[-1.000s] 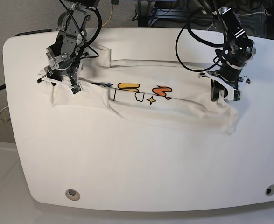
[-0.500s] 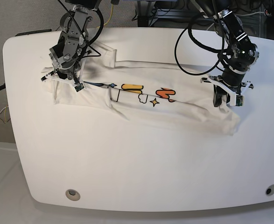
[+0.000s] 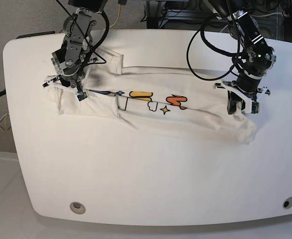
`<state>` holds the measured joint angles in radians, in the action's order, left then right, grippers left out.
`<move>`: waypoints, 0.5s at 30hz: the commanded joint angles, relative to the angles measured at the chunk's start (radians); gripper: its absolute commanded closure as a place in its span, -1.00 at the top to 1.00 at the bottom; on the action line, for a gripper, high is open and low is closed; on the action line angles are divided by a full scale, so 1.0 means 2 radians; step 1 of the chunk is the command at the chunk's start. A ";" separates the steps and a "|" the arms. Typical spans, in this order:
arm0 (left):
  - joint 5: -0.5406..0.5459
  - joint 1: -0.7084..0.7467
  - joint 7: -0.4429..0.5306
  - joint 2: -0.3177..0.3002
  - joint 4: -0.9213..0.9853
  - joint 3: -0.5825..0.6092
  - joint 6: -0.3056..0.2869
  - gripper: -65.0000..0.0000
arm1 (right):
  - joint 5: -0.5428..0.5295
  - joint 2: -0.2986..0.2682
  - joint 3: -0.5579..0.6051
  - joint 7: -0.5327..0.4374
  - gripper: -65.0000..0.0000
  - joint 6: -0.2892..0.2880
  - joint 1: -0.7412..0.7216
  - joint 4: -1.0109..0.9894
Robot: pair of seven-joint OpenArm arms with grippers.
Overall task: Fold the T-shirt properly
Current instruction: 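Drag the gripped end with the left gripper toward the right gripper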
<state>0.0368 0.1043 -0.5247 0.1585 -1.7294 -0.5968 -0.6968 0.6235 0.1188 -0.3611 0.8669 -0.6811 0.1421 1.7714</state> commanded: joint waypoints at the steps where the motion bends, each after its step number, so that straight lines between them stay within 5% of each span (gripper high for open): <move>1: 0.010 -0.008 0.002 -0.001 -0.025 0.003 -0.001 -0.93 | -0.011 0.001 0.000 0.001 -1.00 -0.009 0.001 -0.001; 15: 0.010 -0.073 -0.086 -0.001 -0.054 0.023 -0.001 -0.93 | -0.012 0.001 0.000 0.001 -1.00 -0.009 0.001 -0.001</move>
<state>0.0441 -0.0093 -0.7021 0.1596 -1.8168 -0.5529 -0.6998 0.6209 0.1184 -0.3611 0.8650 -0.6811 0.1429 1.7714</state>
